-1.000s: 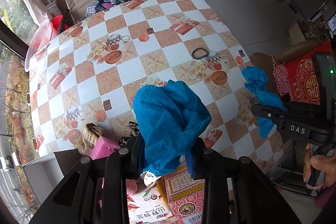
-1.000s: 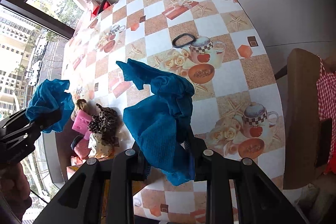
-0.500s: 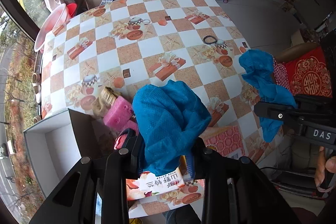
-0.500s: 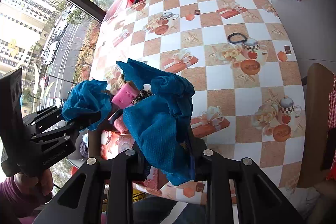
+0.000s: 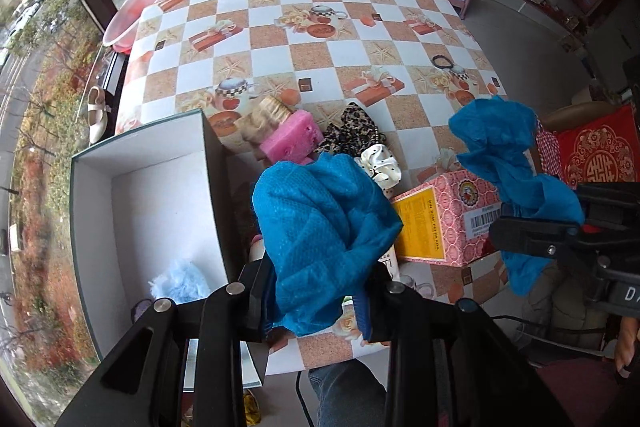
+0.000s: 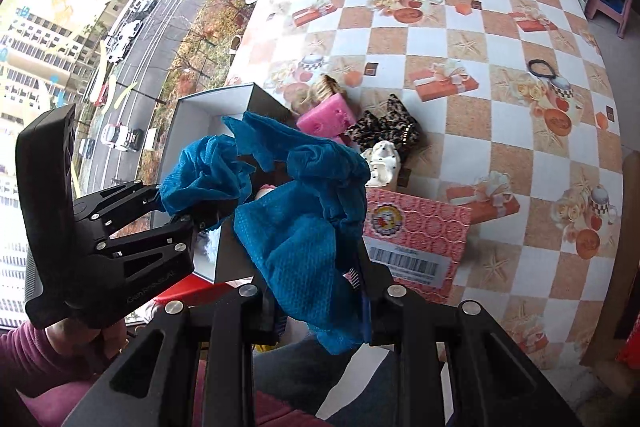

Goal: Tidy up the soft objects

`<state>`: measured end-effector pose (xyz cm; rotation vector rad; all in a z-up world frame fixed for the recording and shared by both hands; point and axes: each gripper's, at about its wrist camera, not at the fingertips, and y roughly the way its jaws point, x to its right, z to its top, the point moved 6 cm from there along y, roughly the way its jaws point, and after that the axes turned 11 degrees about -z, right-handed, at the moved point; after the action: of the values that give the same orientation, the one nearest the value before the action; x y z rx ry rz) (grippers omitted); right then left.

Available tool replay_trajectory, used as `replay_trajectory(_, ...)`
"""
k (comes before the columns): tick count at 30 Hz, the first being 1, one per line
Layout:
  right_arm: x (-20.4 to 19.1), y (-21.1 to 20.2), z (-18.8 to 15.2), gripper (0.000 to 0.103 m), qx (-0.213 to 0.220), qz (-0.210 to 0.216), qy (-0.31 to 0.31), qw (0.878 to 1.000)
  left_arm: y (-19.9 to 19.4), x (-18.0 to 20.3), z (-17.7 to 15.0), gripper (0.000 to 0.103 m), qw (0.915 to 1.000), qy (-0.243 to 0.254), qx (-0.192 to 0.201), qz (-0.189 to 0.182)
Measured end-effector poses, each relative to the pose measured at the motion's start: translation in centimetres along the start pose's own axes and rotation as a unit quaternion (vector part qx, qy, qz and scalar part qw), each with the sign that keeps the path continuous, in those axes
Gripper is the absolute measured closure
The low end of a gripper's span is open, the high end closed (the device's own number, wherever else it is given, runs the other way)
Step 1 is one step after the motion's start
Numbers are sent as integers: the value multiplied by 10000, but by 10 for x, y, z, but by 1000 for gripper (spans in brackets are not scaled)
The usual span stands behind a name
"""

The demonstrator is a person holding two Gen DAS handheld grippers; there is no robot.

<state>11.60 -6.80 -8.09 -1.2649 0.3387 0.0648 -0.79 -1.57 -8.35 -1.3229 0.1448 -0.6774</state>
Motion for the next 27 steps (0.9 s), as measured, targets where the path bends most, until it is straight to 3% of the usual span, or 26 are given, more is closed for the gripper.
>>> replay_trajectory(11, -73, 13, 5, 75, -187, 4, -956, 9952, -28, -60, -33, 69, 9951, -890, 418, 138)
replay_trajectory(27, -155, 38, 31, 75, -427, 178, -1877, 9811, -51, -139, -65, 69, 9759, -1949, 849, 496)
